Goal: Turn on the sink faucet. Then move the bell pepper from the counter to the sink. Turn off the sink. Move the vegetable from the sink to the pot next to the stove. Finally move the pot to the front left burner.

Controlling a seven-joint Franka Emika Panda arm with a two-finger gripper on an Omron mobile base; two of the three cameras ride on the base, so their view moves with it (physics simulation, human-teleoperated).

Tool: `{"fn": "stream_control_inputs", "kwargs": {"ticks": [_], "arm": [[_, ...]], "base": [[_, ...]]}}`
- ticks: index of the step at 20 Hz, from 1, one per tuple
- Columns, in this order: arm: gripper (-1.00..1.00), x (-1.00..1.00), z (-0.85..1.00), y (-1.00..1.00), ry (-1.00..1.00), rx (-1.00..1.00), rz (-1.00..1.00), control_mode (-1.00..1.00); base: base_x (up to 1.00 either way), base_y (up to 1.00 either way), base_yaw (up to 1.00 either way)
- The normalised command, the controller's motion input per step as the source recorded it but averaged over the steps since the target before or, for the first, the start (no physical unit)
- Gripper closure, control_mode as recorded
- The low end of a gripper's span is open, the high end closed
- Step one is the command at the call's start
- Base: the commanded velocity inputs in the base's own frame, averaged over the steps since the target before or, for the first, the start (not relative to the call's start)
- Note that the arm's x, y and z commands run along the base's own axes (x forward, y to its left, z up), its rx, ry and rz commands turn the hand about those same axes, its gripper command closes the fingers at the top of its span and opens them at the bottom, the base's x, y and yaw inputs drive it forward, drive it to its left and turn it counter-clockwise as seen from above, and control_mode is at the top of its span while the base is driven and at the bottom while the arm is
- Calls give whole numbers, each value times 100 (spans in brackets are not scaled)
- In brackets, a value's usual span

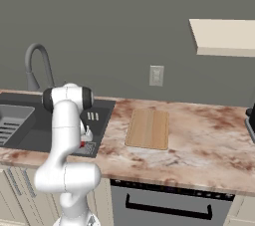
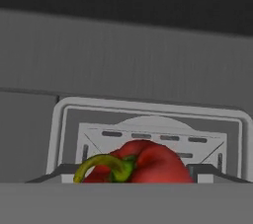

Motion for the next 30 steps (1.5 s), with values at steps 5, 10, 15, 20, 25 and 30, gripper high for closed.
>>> {"fn": "stream_control_inputs", "kwargs": {"ticks": [5,10,15,20,25,30], "arm": [[100,-25,0,0,0,0,-5,-100],[100,-7,32,0,-1,0,-4,-100],[100,6,74,0,-1,0,-5,-100],[100,5,78,0,0,0,-3,-100],[100,12,85,-1,0,1,-2,-100],[100,8,93,-6,0,4,-3,-100]], "base": [[0,0,0],[0,0,0],[0,0,0],[0,0,0],[0,0,0],[0,0,0]]}}
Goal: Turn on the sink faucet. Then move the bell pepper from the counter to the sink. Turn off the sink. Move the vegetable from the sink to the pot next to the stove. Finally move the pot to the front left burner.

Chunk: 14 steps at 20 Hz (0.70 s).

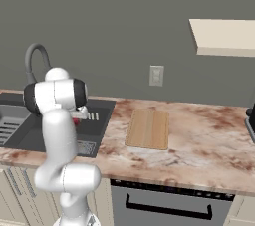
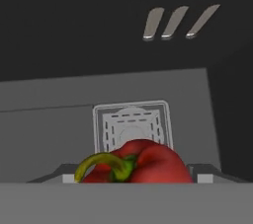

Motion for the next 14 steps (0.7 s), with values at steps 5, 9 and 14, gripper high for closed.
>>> {"fn": "stream_control_inputs", "kwargs": {"ticks": [5,9,14], "arm": [[100,0,92,-8,0,3,-3,-100],[100,0,82,-11,0,2,-3,-100],[100,-3,71,-15,0,0,-4,-100]], "base": [[0,0,0],[0,0,0],[0,0,0]]}}
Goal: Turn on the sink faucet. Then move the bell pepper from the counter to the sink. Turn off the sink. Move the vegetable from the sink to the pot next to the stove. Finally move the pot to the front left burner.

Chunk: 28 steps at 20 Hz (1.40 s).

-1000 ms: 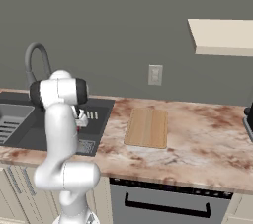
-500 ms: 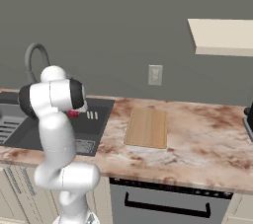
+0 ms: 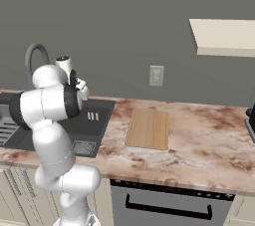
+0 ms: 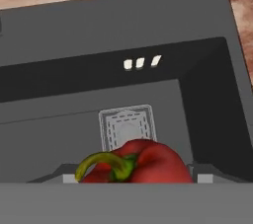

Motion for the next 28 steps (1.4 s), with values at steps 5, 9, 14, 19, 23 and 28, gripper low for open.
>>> {"fn": "stream_control_inputs", "kwargs": {"ticks": [5,9,14,19,23,28], "arm": [[100,-13,58,-20,-1,0,-5,-100],[100,-29,48,-25,-2,0,-3,-100],[100,-42,31,-16,0,0,-3,-100],[100,-35,6,-2,0,0,-1,-100],[100,0,0,0,0,0,0,-100],[100,0,0,0,0,0,0,-100]], "base": [[0,0,0],[0,0,0],[0,0,0],[0,0,0],[0,0,0],[0,0,0]]}}
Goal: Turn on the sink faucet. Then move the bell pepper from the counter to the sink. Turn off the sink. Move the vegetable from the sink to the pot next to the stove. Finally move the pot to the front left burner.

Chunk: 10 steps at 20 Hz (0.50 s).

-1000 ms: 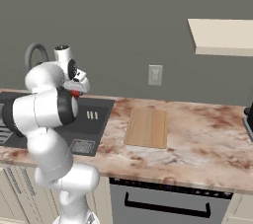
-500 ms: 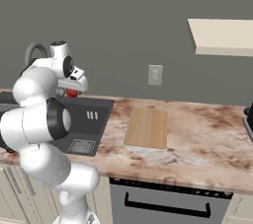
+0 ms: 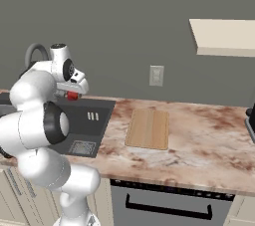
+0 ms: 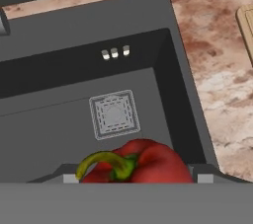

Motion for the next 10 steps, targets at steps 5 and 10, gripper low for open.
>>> {"fn": "stream_control_inputs", "kwargs": {"ticks": [5,10], "arm": [[100,-17,0,-3,-2,0,-2,100],[100,0,0,0,0,0,0,100]], "base": [[-11,-2,-2],[-67,-18,-16]]}}
